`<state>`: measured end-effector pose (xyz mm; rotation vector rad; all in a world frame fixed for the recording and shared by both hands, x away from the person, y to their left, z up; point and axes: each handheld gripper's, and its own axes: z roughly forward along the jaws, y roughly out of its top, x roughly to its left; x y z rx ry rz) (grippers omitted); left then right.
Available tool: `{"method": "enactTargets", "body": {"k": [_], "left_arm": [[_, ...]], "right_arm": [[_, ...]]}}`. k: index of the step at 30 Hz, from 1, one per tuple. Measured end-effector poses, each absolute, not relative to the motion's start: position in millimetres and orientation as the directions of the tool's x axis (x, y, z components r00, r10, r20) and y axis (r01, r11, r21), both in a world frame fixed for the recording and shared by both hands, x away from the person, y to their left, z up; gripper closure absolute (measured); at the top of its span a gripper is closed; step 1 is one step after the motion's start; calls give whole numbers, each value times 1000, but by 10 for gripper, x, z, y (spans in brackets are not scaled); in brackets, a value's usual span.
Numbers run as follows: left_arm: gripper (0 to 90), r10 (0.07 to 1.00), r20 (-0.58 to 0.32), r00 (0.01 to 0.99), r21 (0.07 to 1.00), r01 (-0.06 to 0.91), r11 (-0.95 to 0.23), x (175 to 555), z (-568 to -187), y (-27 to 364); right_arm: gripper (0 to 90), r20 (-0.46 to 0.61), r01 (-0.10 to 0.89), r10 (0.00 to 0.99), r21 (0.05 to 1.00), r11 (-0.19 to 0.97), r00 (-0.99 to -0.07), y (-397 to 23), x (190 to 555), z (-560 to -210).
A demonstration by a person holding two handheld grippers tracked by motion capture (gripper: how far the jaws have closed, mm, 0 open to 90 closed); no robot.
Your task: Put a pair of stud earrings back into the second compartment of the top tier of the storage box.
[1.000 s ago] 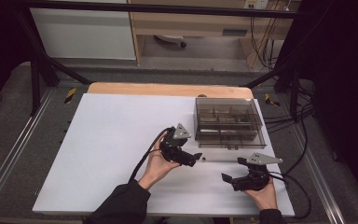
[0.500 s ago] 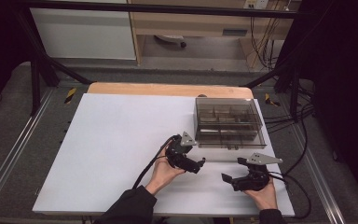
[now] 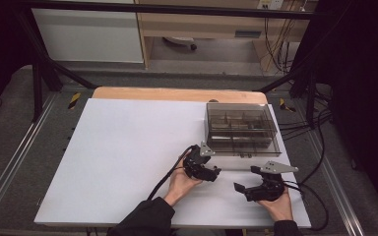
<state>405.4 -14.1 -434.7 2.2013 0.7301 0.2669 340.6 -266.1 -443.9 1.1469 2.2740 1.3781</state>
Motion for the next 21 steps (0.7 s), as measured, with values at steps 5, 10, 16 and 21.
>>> {"method": "enactTargets", "body": {"k": [5, 10, 16, 21], "left_arm": [[386, 581, -41, 813, 729, 422, -538, 4055, -4396, -185], [495, 583, -46, 811, 724, 429, -539, 4052, -4425, -221], [565, 594, -49, 803, 719, 441, -537, 4056, -4459, -254], [633, 600, -50, 798, 718, 446, -534, 4051, -4467, -266]], "right_arm": [[8, 181, 497, 728, 833, 244, -661, -2661, 3406, -4437], [7, 181, 497, 728, 833, 243, -661, -2662, 3406, -4436], [8, 180, 495, 728, 834, 243, -662, -2664, 3407, -4435], [8, 179, 494, 728, 835, 244, -662, -2665, 3408, -4435]]}}
